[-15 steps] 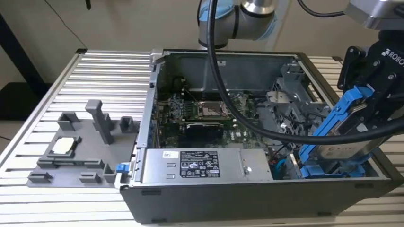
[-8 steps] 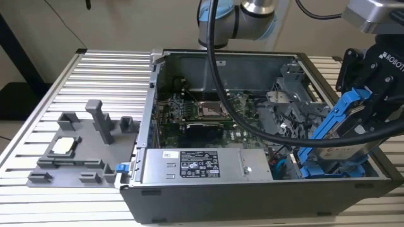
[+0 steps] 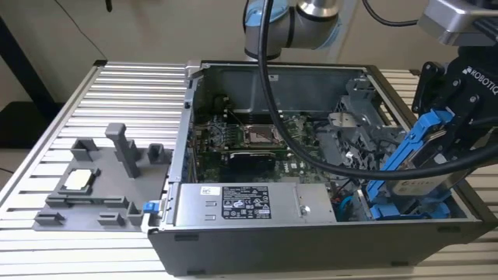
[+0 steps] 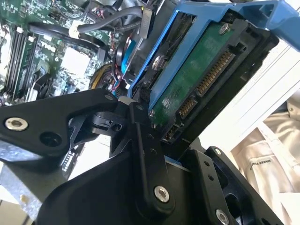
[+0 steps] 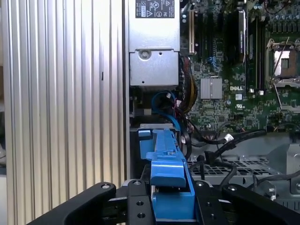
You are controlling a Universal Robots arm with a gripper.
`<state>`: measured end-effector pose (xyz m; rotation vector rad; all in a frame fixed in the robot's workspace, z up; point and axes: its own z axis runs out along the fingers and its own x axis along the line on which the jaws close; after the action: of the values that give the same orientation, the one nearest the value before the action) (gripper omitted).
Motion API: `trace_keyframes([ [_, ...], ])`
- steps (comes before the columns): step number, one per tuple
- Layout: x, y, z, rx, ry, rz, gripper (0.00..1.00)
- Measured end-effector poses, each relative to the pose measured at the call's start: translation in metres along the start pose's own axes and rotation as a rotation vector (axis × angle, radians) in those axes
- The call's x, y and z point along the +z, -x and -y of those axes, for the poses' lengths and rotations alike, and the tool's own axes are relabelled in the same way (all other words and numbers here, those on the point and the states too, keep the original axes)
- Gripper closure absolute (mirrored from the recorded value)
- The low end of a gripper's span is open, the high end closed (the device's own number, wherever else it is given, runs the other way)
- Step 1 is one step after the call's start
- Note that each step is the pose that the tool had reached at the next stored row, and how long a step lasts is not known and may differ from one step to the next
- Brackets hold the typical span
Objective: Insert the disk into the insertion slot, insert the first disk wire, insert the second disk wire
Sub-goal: 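Insert the disk into the insertion slot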
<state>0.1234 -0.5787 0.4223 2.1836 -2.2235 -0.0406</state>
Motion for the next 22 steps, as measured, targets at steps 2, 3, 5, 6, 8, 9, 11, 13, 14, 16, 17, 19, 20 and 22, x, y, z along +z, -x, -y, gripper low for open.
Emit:
trace_keyframes([
  [2, 0.0013, 0.0016, 0.0006, 0.0, 0.0, 0.0, 0.67],
  [3, 0.0019, 0.0027, 0.0008, 0.0, 0.0, -0.0001, 0.67],
  [5, 0.0031, 0.0048, 0.0012, 0.0, 0.0, 0.0, 0.67],
  [6, 0.0037, 0.0057, 0.0013, 0.0, 0.0, 0.0, 0.67],
  [8, 0.0063, 0.0063, 0.0015, 0.0, 0.0, 0.0003, 0.67],
  [9, 0.0076, 0.0063, 0.0015, 0.0, 0.0, 0.0001, 0.67],
  [11, 0.01, 0.0064, 0.0016, 0.0, 0.0, -0.0001, 0.67],
  [13, 0.0126, 0.0064, 0.0017, 0.0, 0.0, 0.0, 0.67],
  [14, 0.0137, 0.0064, 0.0017, 0.0, 0.0, 0.0, 0.67],
  [16, 0.0166, 0.0063, 0.0019, 0.0, 0.0, 0.0001, 0.67],
  [17, 0.0182, 0.0064, 0.0019, 0.0, 0.0, 0.0, 0.67],
  [19, 0.0218, 0.0066, 0.0021, 0.0, -0.0001, 0.0, 0.67],
  [20, 0.0236, 0.0068, 0.0021, 0.0, -0.0001, 0.0, 0.67],
  [22, 0.0272, 0.007, 0.0022, 0.0, 0.0, 0.0001, 0.67],
])
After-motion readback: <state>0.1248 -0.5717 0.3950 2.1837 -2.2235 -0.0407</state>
